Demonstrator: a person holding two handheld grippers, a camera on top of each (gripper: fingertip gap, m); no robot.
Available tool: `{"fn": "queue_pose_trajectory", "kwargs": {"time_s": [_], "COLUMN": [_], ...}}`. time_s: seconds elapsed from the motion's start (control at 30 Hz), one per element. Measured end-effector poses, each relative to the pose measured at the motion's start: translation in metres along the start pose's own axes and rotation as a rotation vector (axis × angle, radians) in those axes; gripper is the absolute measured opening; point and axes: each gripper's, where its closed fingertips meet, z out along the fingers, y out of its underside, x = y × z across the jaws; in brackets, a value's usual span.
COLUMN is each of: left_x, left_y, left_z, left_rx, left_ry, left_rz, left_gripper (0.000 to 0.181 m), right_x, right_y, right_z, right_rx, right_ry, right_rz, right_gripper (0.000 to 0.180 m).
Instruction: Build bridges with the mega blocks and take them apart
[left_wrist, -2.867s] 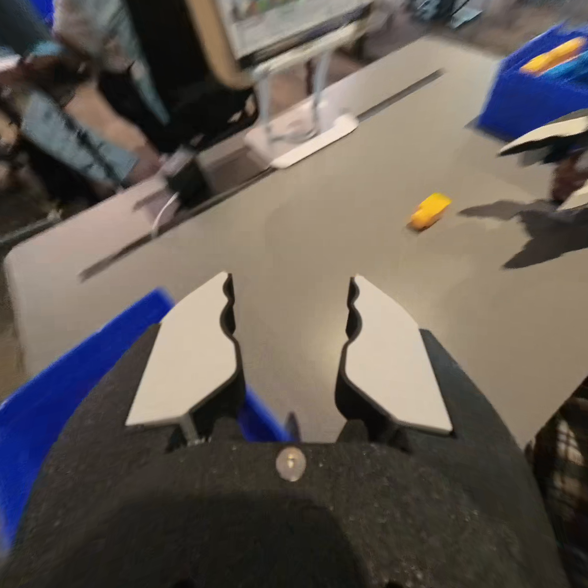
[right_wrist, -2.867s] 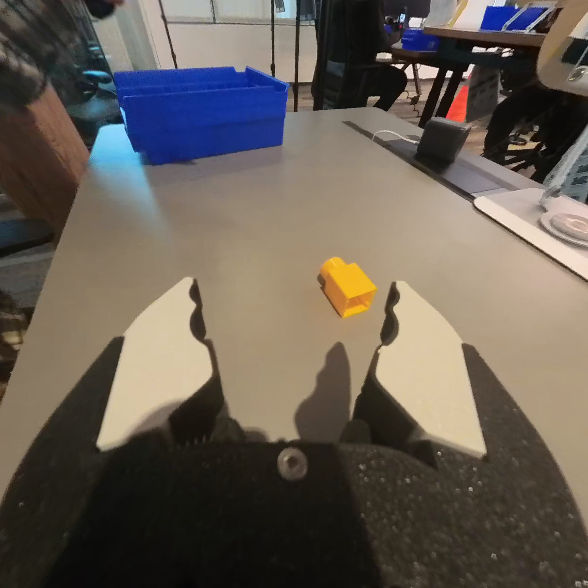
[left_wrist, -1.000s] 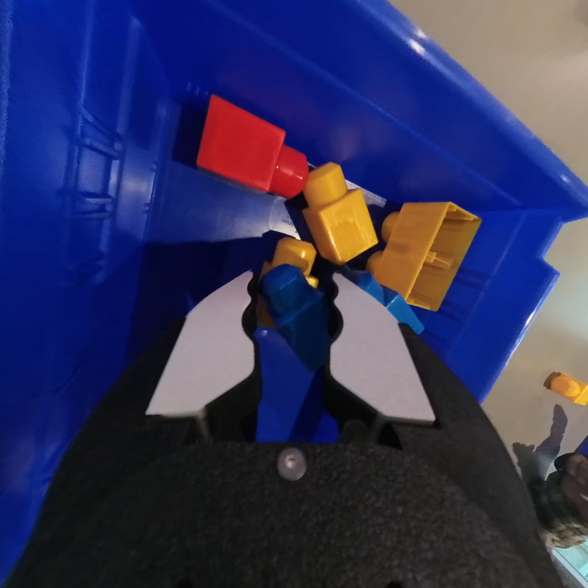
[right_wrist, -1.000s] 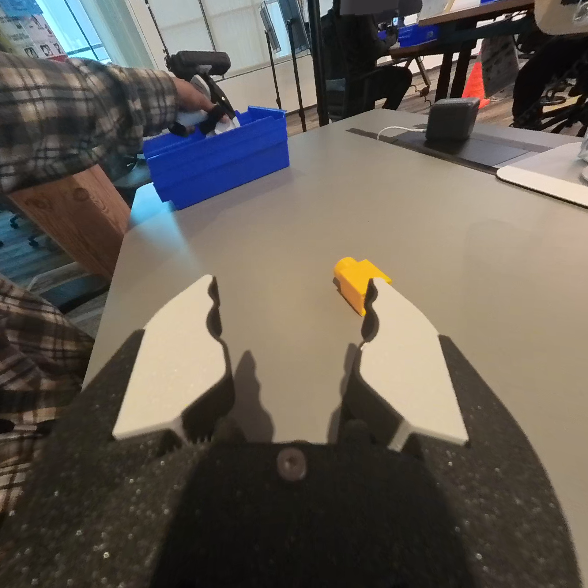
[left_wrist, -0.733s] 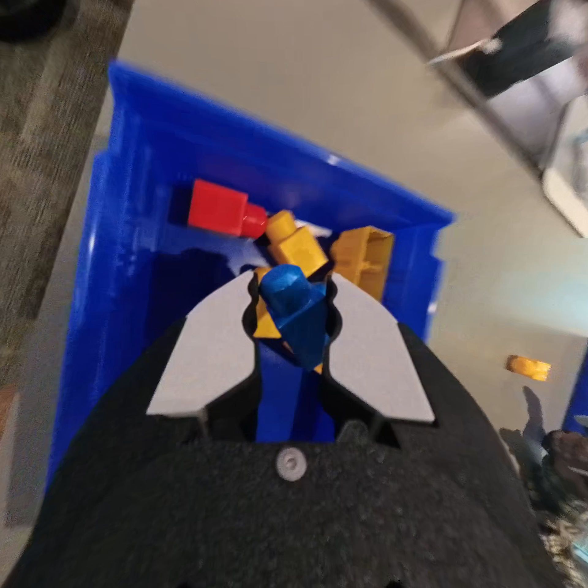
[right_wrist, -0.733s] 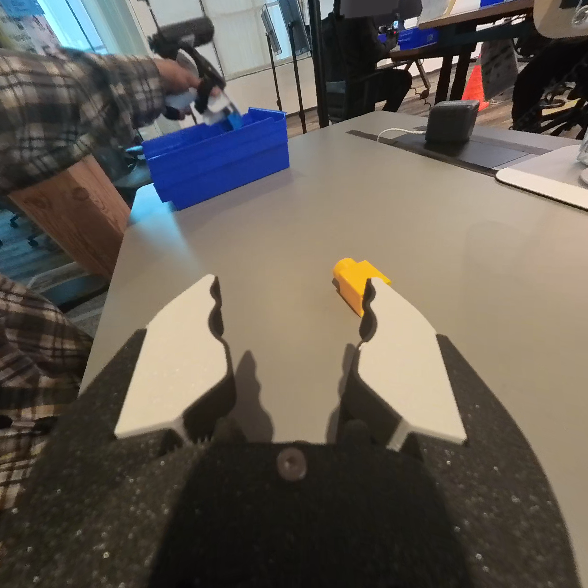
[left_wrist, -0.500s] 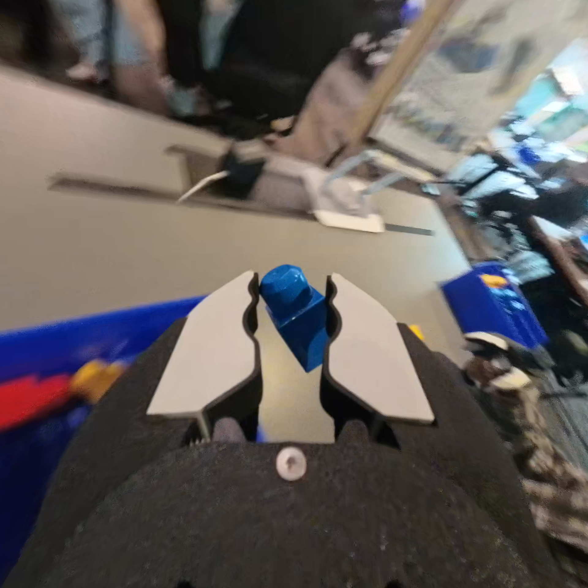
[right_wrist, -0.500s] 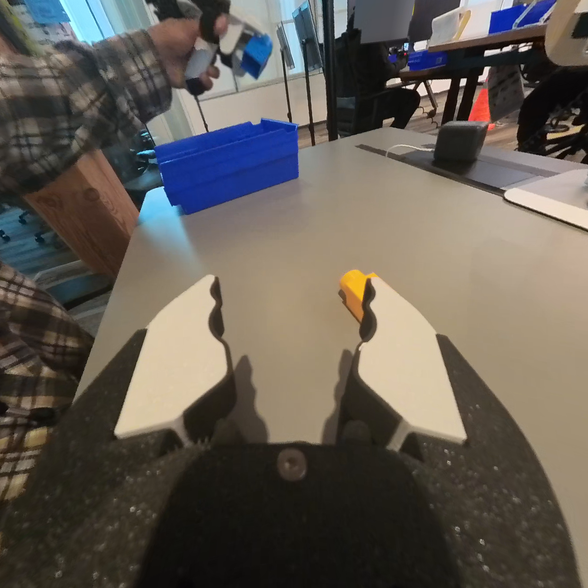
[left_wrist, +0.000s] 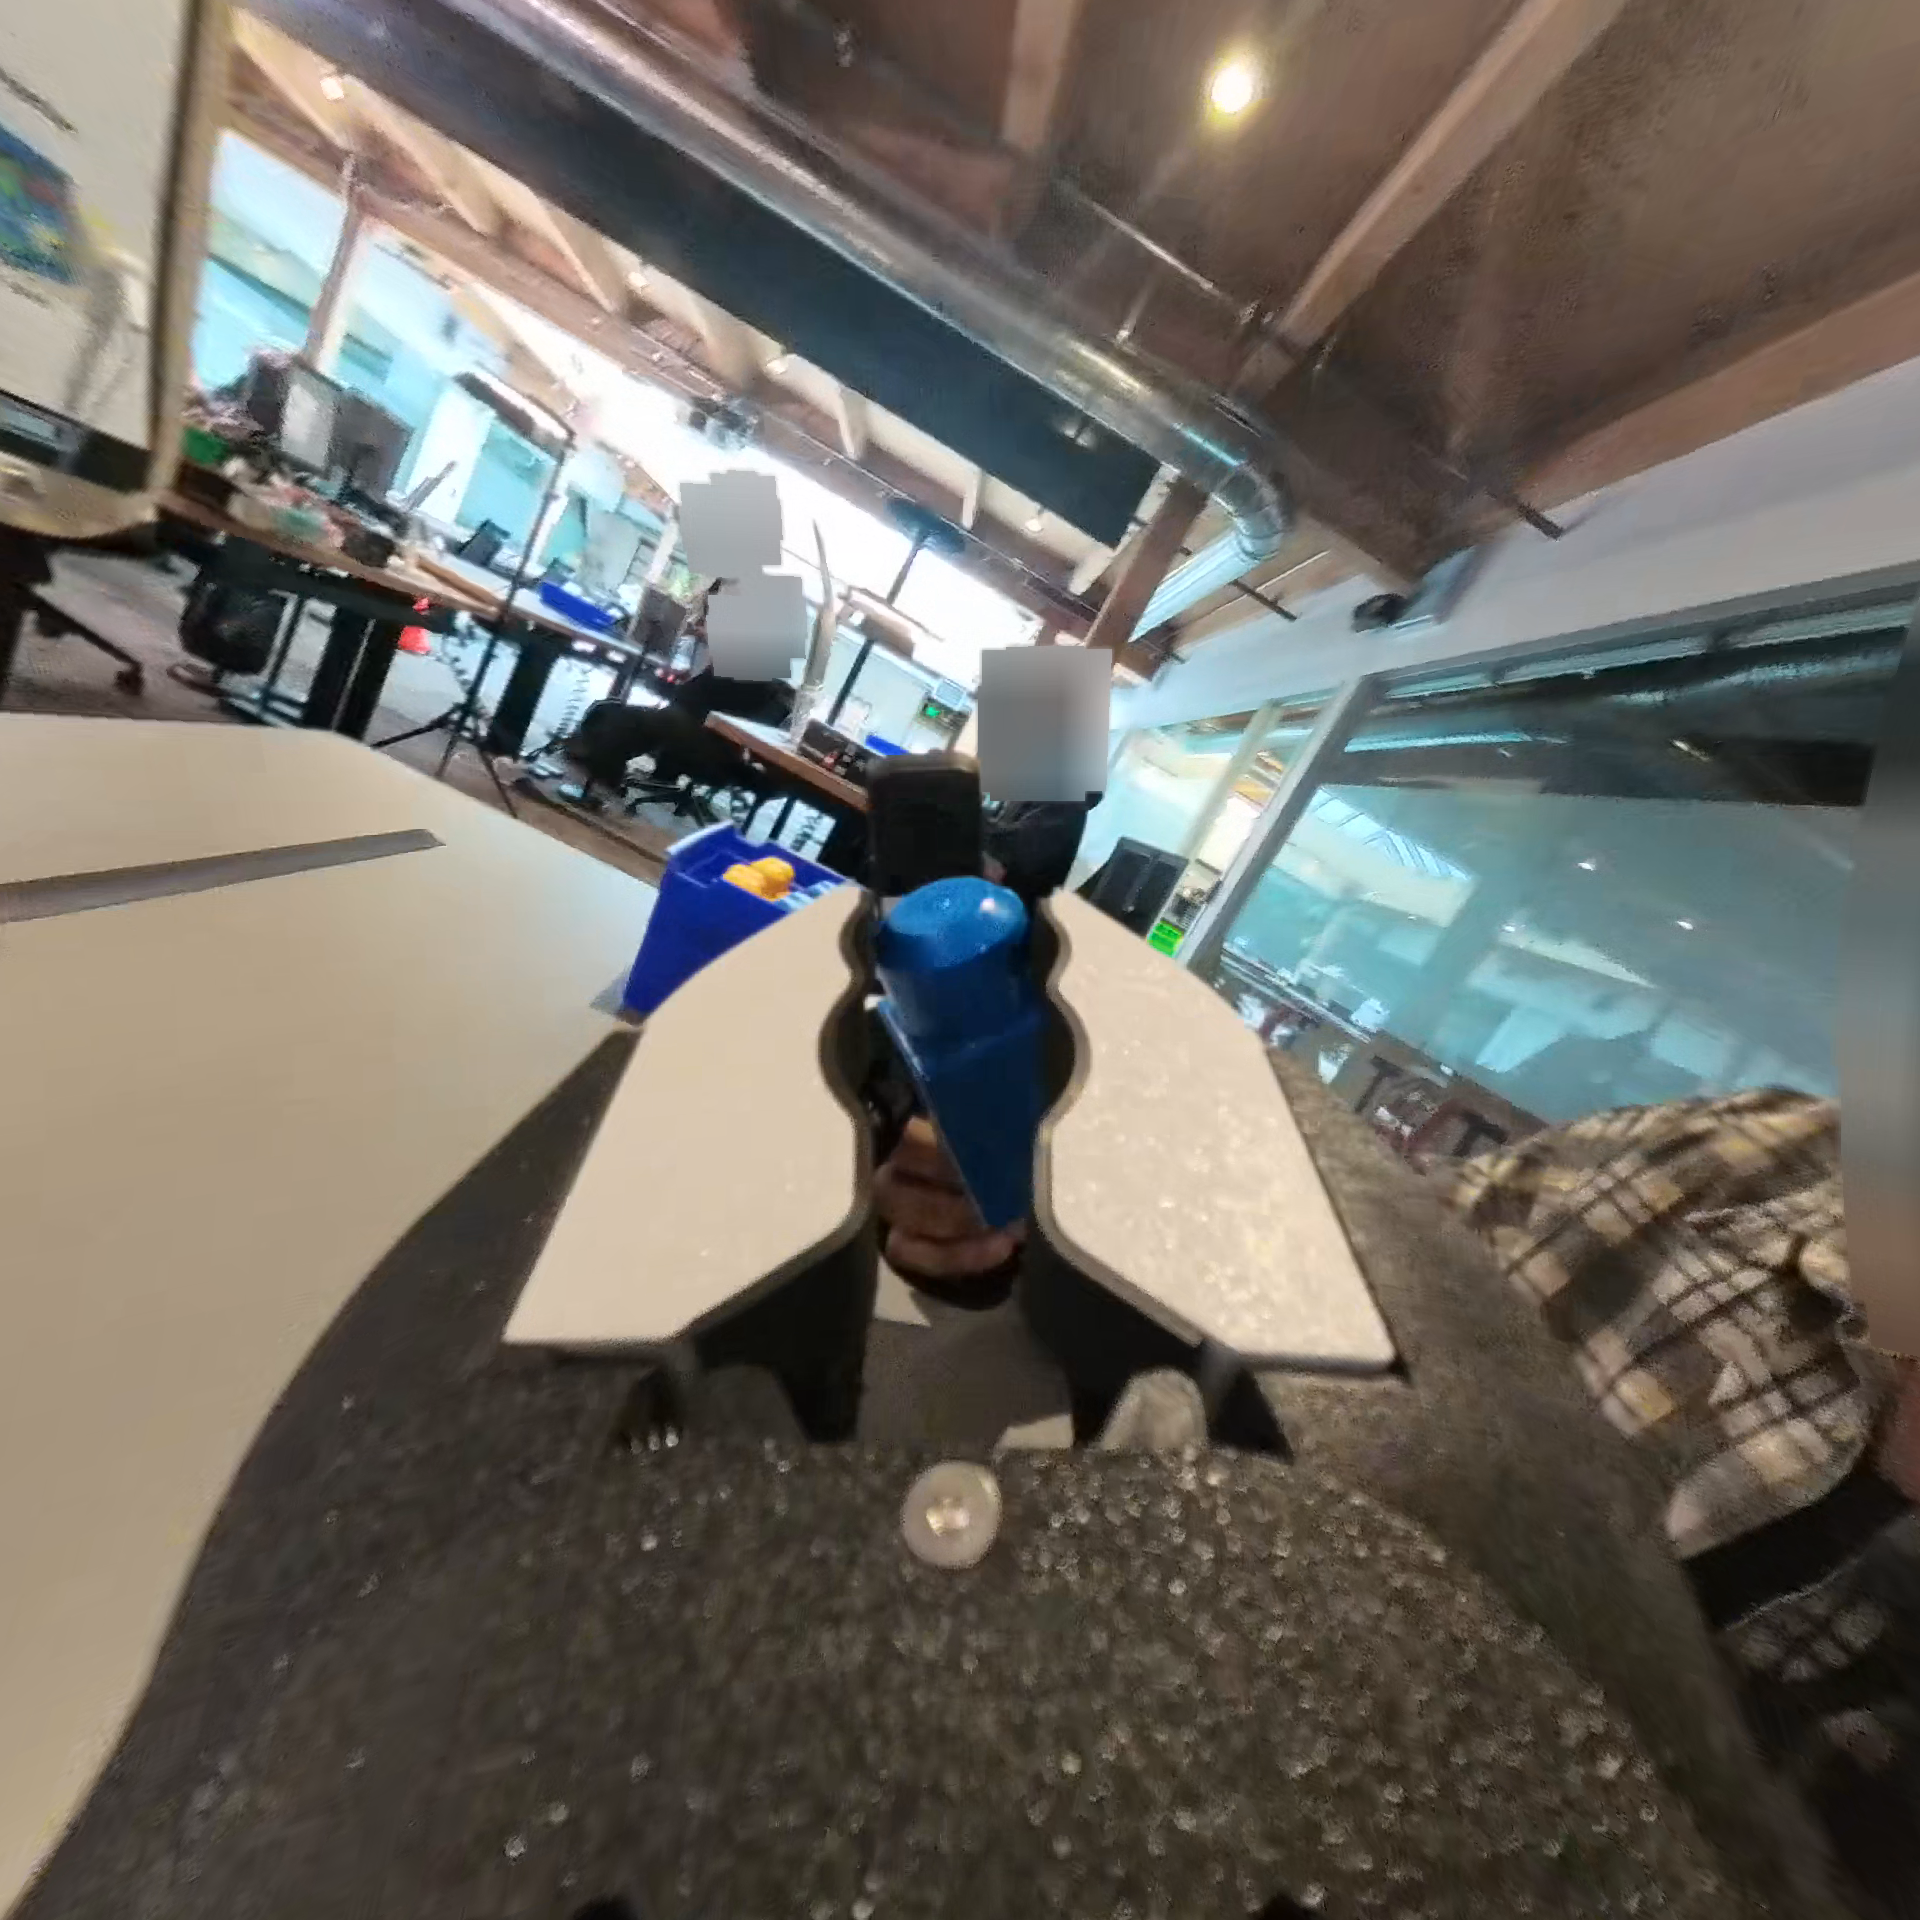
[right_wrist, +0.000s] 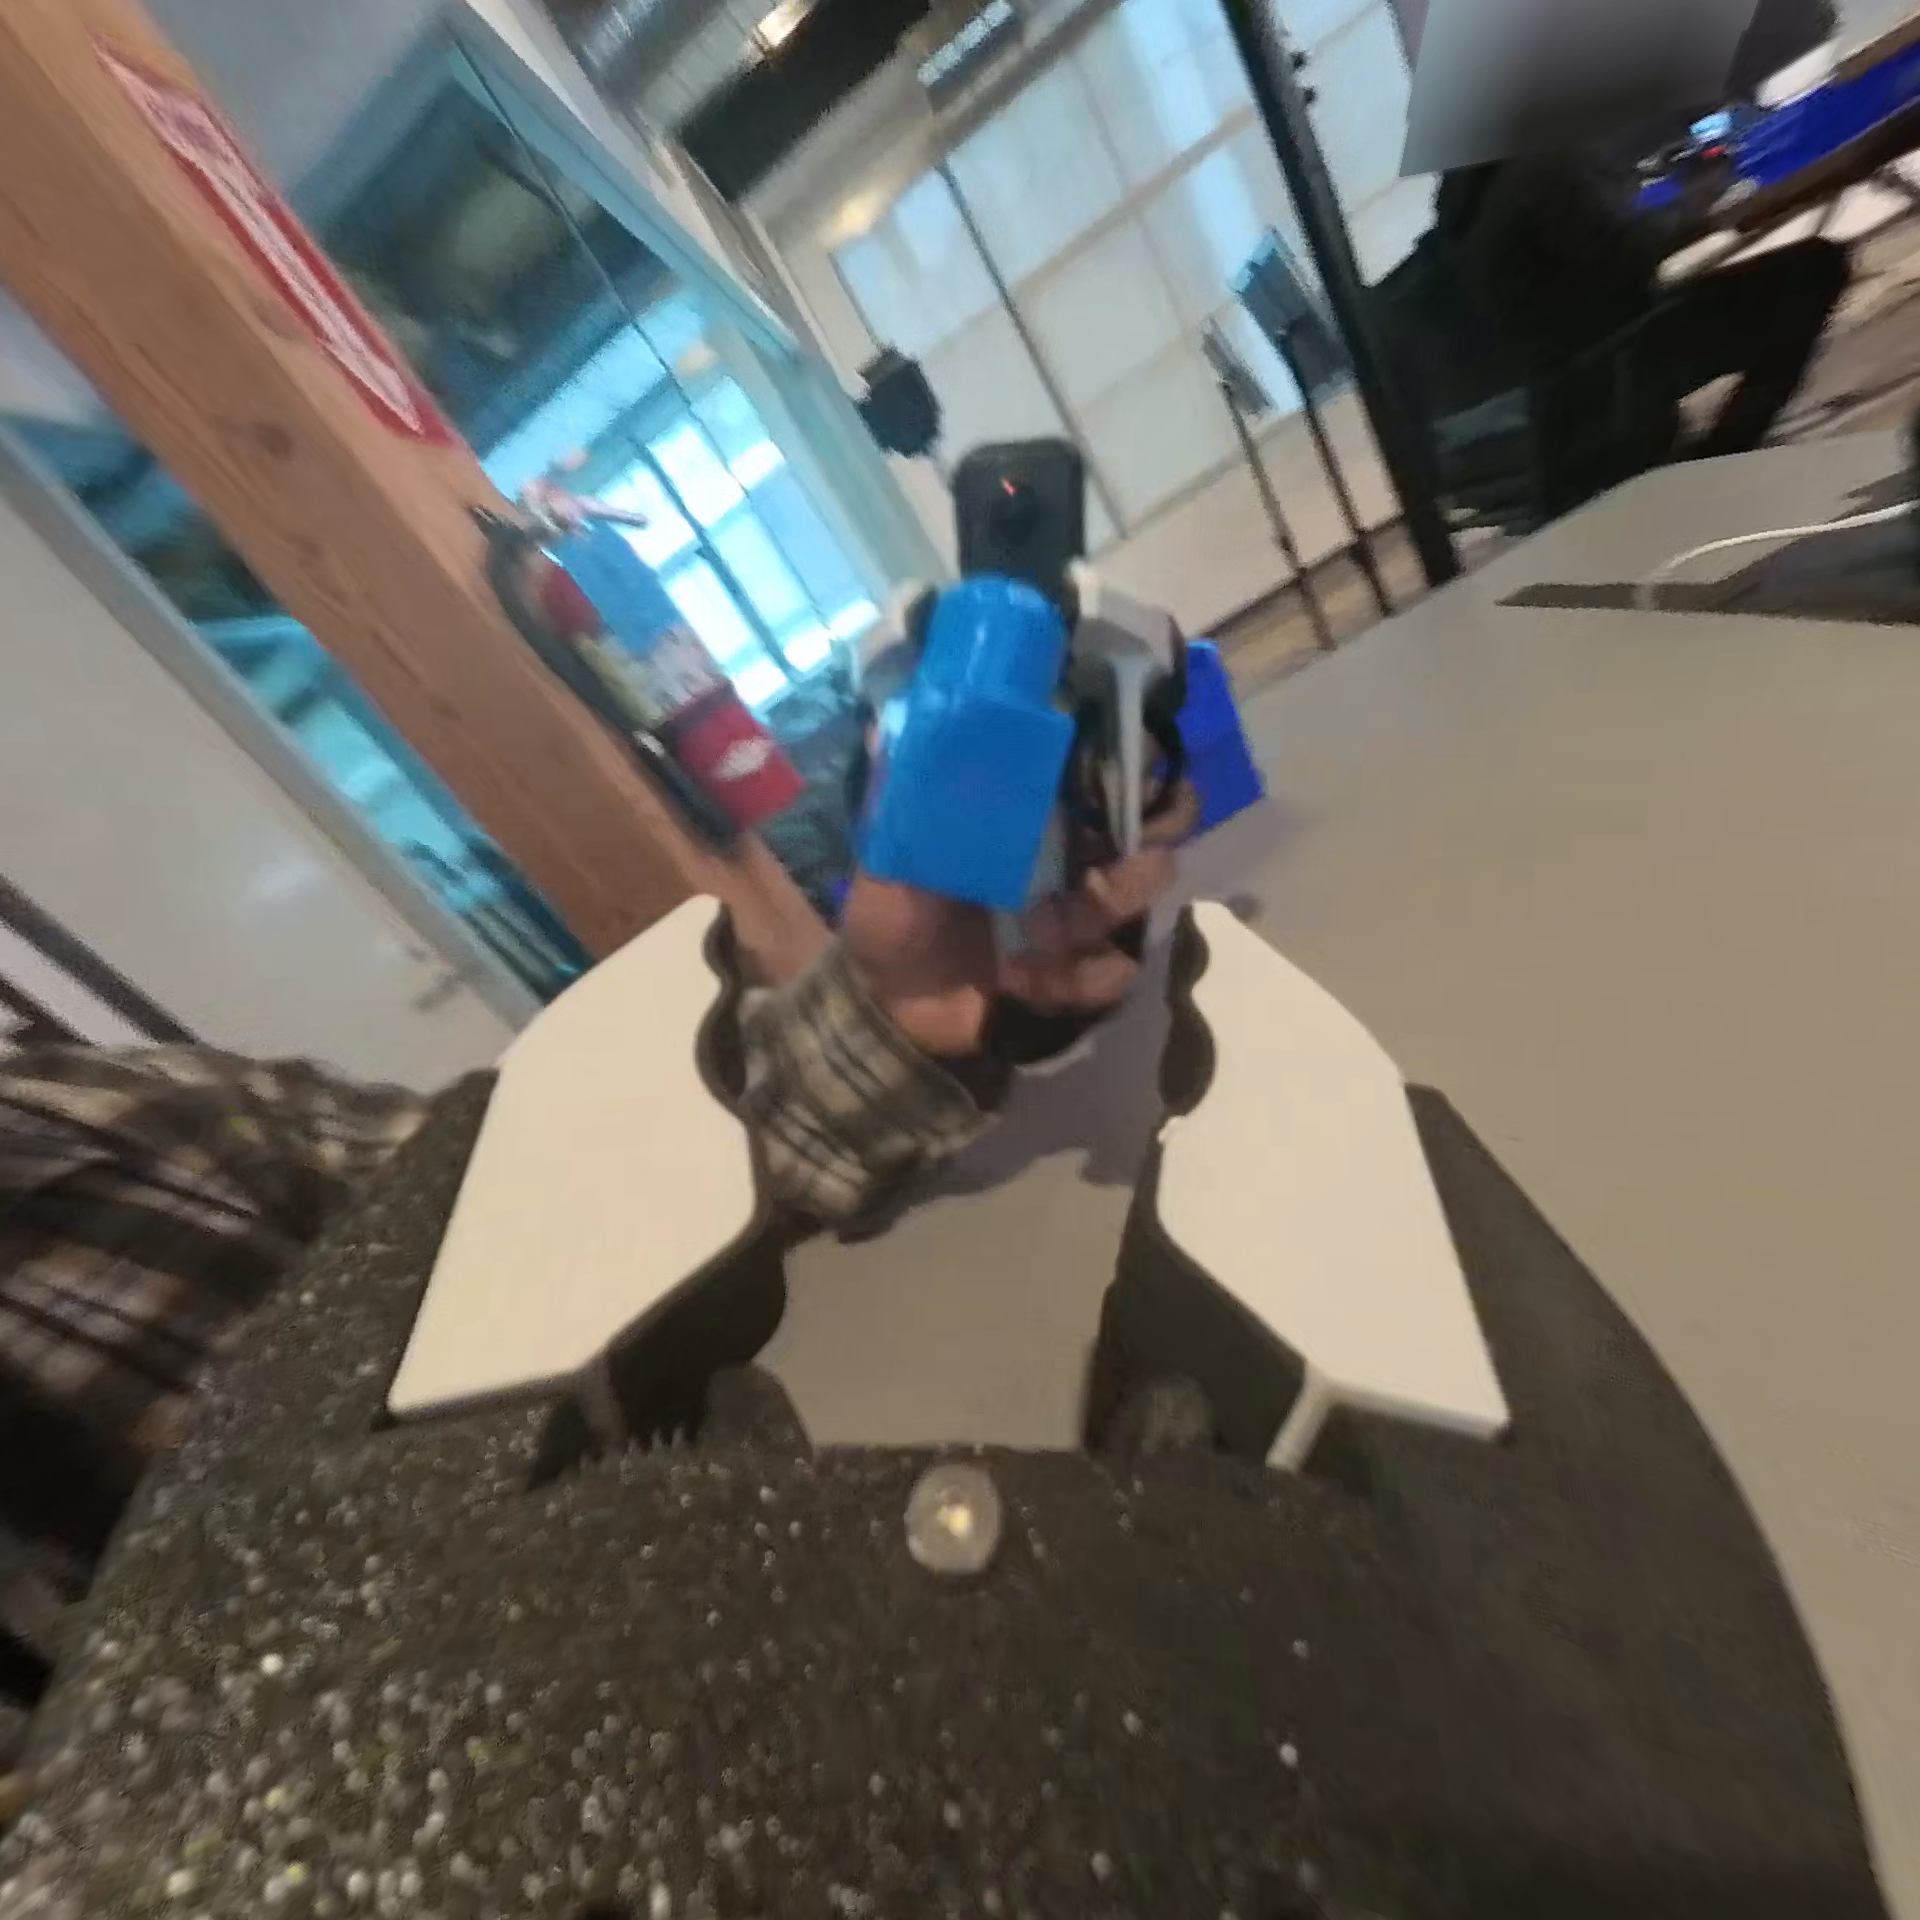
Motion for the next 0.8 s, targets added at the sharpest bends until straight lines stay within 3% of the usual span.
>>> {"fn": "queue_pose_trajectory", "kwargs": {"time_s": [0.2, 0.3, 0.33, 0.47, 0.53, 0.63, 0.8], "left_x": [0.009, 0.015, 0.016, 0.014, 0.009, -0.004, -0.029], "left_y": [0.025, 0.034, 0.035, 0.035, 0.024, 0.007, -0.002], "left_z": [0.009, 0.015, 0.016, 0.012, 0.000, -0.027, -0.070], "left_rx": [-0.042, -0.085, -0.091, -0.105, -0.074, -0.055, -0.058], "left_ry": [0.077, 0.092, 0.093, 0.066, 0.021, -0.081, -0.238], "left_rz": [0.071, 0.112, 0.126, 0.140, 0.122, 0.142, 0.161], "left_gripper": [0.028, 0.028, 0.029, 0.029, 0.050, 0.064, 0.062], "right_x": [-0.009, -0.013, -0.017, -0.012, -0.009, 0.001, 0.010], "right_y": [0.016, 0.021, 0.025, 0.034, 0.034, 0.038, 0.054], "right_z": [0.013, 0.018, 0.019, 0.019, 0.010, -0.016, -0.063], "right_rx": [-0.056, -0.109, -0.142, -0.227, -0.287, -0.498, -0.999], "right_ry": [-0.116, -0.145, -0.173, -0.101, -0.039, 0.148, 0.398], "right_rz": [0.073, 0.067, 0.067, 0.047, 0.004, -0.131, -0.386], "right_gripper": [0.072, 0.055, 0.037, 0.035, 0.035, 0.035, 0.035]}}
